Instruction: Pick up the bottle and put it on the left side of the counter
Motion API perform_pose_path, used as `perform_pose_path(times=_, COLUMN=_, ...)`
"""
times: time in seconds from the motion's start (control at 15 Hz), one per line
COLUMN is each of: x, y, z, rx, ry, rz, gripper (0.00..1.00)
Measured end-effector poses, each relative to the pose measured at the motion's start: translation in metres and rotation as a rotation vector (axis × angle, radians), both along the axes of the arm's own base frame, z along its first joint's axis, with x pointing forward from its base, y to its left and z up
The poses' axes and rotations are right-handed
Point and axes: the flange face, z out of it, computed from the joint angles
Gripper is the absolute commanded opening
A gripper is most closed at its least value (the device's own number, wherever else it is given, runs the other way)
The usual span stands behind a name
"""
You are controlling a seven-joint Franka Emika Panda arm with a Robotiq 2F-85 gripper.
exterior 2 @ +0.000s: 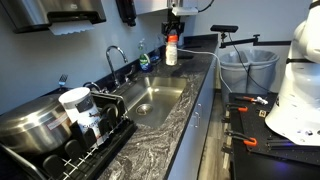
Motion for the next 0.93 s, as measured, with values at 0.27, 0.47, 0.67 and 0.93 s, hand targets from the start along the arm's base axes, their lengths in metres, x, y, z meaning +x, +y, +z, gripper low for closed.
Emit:
perform_pose_path(times=0.27, x=-0.011, y=0.038, z=0.007, rx=-0.031, ry=0.005, rz=0.103, gripper=0.56)
perform_pose_path(times=0.47, x=-0.022, y=0.057, z=0.009, rx=-0.053, ry=0.013, rz=0.164, gripper=0.81)
perform_pose_path(times=0.67, x=-0.023, y=0.058, z=0.008, rx=-0.052, ry=0.015, rz=0.166, gripper=0.81)
perform_pose_path(times=0.93, x=-0.023, y=0.057, z=0.005, rx=-0.050, ry=0.020, rz=0.163, gripper=0.56)
